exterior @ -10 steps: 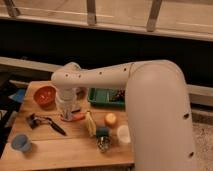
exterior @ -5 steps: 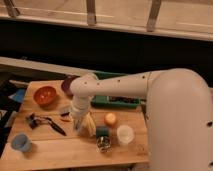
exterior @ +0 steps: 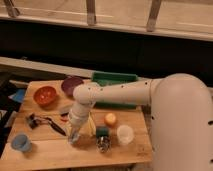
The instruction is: Wipe table surface with towel
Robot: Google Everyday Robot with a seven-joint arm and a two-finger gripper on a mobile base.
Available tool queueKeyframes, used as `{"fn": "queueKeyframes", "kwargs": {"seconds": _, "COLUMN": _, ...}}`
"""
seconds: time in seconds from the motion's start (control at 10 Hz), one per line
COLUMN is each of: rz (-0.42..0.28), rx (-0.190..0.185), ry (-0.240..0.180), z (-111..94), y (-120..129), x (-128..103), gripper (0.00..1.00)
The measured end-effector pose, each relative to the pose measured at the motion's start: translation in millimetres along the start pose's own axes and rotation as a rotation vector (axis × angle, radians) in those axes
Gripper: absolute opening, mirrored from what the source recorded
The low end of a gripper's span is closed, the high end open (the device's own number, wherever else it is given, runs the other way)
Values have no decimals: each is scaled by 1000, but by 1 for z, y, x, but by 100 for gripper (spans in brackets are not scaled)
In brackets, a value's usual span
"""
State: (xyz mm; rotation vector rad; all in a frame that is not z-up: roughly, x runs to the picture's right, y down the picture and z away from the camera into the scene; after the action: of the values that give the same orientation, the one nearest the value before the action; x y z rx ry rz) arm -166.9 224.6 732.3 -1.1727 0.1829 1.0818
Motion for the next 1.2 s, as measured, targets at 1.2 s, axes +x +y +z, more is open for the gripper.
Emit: {"fn": "queueKeyframes", "kwargs": {"seconds": 1.2, "rz": 109, "rx": 47, "ry": 10, "z": 1, "y": -16, "x": -27, "gripper": 0}}
